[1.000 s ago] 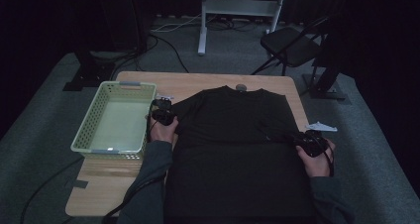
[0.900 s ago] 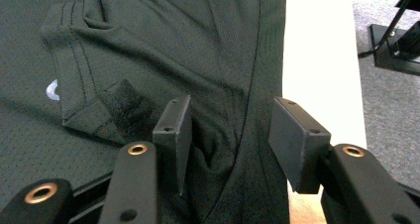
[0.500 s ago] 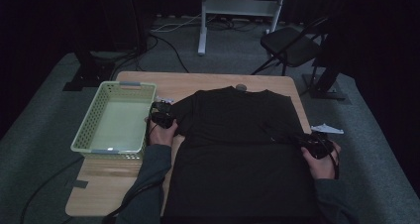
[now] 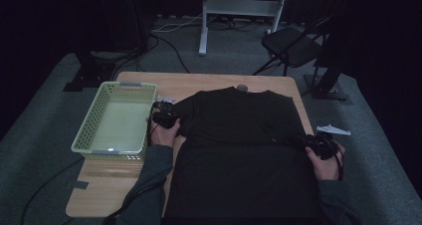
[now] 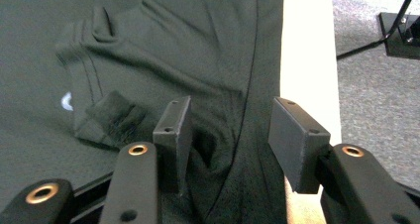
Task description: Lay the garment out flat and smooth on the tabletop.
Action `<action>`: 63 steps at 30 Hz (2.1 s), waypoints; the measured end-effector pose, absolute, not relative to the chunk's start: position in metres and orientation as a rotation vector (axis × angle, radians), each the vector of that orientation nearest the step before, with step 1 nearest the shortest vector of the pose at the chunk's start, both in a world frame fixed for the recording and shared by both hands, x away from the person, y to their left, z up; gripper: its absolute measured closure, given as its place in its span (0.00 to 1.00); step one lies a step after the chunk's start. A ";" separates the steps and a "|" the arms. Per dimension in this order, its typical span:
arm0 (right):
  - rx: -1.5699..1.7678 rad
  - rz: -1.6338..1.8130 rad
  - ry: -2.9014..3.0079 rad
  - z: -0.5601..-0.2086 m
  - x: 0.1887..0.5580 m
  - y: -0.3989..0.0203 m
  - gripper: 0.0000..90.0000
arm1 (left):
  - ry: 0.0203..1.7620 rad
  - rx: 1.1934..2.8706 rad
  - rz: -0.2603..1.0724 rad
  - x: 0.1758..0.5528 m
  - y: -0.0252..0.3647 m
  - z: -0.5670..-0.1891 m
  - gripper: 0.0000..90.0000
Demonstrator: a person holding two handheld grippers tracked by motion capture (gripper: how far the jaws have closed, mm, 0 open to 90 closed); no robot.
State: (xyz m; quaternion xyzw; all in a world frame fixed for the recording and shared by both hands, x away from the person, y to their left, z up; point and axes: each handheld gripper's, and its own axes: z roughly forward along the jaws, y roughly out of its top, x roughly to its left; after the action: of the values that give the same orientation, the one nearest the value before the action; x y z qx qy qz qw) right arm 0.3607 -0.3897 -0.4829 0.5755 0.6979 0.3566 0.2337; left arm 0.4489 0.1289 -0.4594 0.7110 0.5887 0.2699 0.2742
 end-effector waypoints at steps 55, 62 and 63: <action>1.644 0.931 1.873 -0.465 0.314 -0.436 0.66 | 1.347 1.964 0.559 0.422 0.092 -0.482 0.53; 1.609 0.933 1.940 -0.478 0.306 -0.413 0.59 | 1.340 1.969 0.564 0.421 0.092 -0.482 0.52; 1.609 0.933 1.940 -0.478 0.306 -0.413 0.59 | 1.340 1.969 0.564 0.421 0.092 -0.482 0.52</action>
State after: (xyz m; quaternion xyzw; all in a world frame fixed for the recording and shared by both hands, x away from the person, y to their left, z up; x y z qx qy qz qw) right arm 0.3060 -0.4134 -0.4777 0.5833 0.7034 0.3382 0.2249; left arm 0.4215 0.0919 -0.4820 0.7566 0.5147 0.2168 0.3401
